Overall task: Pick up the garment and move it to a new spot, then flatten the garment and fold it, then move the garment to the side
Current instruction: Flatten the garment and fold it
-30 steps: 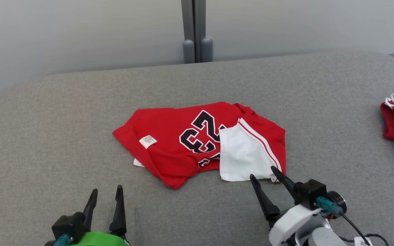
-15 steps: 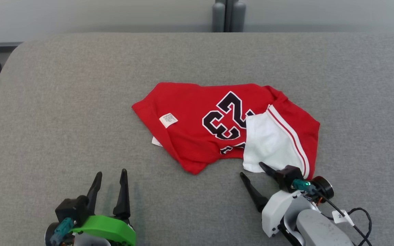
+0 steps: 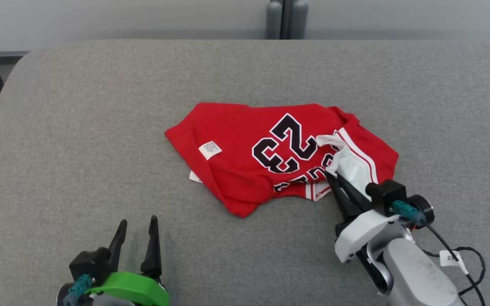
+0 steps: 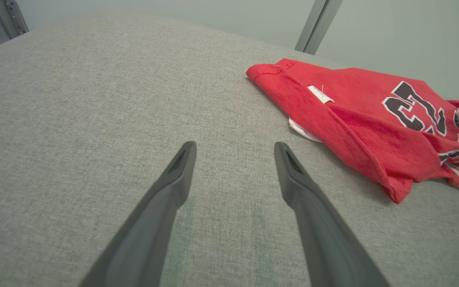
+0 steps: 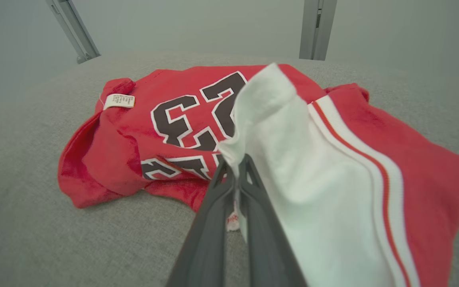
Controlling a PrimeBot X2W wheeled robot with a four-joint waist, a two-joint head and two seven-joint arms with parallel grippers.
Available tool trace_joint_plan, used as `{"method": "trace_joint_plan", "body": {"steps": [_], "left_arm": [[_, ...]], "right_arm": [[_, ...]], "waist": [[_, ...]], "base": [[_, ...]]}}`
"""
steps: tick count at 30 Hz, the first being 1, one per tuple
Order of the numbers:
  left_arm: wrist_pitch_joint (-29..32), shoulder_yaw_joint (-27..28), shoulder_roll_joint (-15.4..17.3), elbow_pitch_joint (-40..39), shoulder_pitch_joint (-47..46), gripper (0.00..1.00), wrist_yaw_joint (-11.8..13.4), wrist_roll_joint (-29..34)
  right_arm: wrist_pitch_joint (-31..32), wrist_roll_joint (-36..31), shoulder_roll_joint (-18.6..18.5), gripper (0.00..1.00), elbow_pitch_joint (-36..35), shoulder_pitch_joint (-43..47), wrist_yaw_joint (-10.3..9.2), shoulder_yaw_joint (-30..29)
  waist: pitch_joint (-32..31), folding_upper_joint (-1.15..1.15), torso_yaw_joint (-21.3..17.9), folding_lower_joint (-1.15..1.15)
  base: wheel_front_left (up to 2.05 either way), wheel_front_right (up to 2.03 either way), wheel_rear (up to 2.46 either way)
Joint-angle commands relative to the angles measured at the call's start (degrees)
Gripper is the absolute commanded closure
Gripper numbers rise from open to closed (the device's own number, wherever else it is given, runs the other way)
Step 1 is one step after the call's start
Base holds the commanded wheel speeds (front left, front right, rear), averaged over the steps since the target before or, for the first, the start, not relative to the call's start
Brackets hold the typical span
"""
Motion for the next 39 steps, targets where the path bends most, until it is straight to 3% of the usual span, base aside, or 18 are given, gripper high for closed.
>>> {"method": "trace_joint_plan", "body": {"steps": [1,11,25,32,39], "left_arm": [[0.0,0.0,0.1,0.2,1.1,0.00,-0.2,0.0],[0.0,-1.4,0.1,0.7,4.3,0.00,0.1,-1.0],[0.0,-1.6,0.1,0.8,5.2,0.00,0.2,-0.1],[0.0,-1.8,0.1,1.4,5.4,0.00,0.1,-0.1],[0.0,-2.1,0.1,1.1,5.3,0.00,0.0,-0.3]], "right_arm": [[0.0,-0.2,-0.9,1.00,-2.7,0.9,-0.05,-0.8],[0.0,3.8,-5.1,1.00,-17.0,-3.2,-0.05,-3.2],[0.0,2.2,-10.9,1.00,-11.2,-12.4,-0.05,-11.1],[0.0,3.0,-11.7,1.00,-14.3,-17.8,-0.06,-6.7],[4.1,3.4,-13.5,1.00,-16.8,-23.3,-0.06,-2.0]], "waist": [[-2.7,0.00,-2.3,0.00],[-8.1,0.00,-4.4,0.00],[-7.4,0.00,-2.7,0.00],[-8.3,0.00,-2.6,0.00],[-8.2,0.00,-2.8,0.00]], "base": [[0.00,0.00,0.00],[0.00,0.00,0.00],[0.00,0.00,0.00],[0.00,0.00,0.00],[0.00,0.00,0.00]]}}
